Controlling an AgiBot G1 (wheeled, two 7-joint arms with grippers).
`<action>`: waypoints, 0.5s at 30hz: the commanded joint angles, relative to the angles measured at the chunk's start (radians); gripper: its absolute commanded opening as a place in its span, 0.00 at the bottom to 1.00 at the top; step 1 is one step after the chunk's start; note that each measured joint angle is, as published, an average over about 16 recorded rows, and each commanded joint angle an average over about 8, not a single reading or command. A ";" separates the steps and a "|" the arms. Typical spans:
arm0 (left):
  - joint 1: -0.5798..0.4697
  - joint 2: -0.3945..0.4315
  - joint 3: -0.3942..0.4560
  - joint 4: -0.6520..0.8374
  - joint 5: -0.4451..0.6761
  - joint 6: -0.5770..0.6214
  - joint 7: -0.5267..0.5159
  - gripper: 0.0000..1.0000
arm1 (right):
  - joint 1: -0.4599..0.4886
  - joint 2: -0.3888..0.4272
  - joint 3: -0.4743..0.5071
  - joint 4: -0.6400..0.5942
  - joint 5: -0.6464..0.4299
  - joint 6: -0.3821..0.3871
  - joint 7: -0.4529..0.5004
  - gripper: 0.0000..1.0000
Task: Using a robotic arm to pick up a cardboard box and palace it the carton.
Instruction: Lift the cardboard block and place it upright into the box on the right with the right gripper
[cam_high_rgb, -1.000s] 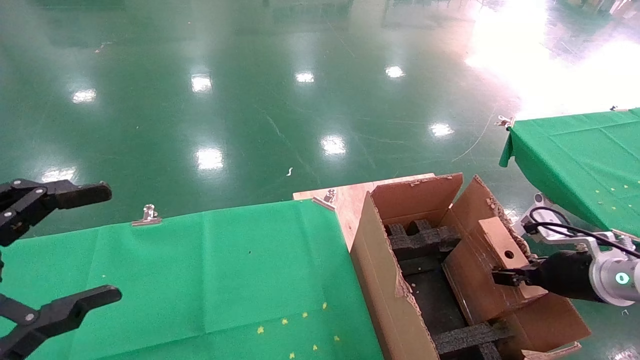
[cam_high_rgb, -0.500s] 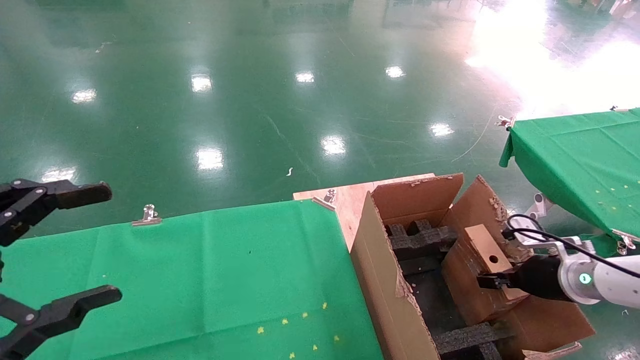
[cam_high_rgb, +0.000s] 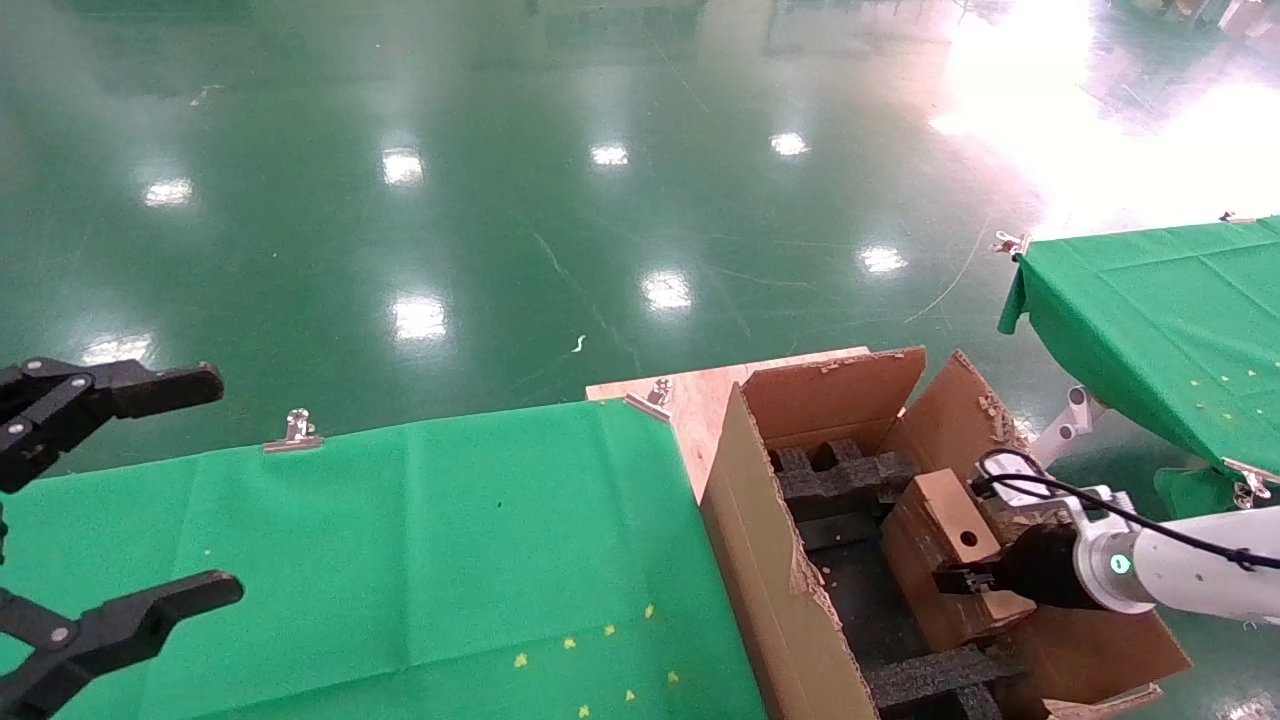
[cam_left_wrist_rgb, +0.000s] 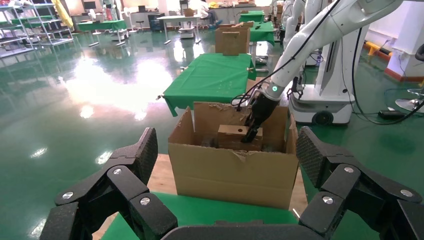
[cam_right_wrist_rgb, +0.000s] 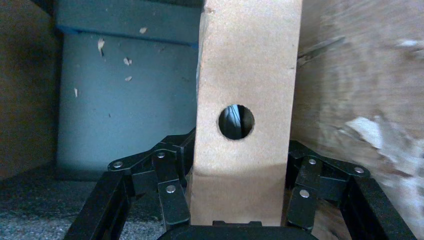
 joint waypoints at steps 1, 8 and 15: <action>0.000 0.000 0.000 0.000 0.000 0.000 0.000 1.00 | -0.010 -0.015 0.002 -0.019 0.010 -0.004 -0.015 0.55; 0.000 0.000 0.000 0.000 0.000 0.000 0.000 1.00 | -0.013 -0.019 0.004 -0.023 0.014 -0.006 -0.018 1.00; 0.000 0.000 0.000 0.000 0.000 0.000 0.000 1.00 | -0.006 -0.014 0.005 -0.018 0.014 -0.011 -0.015 1.00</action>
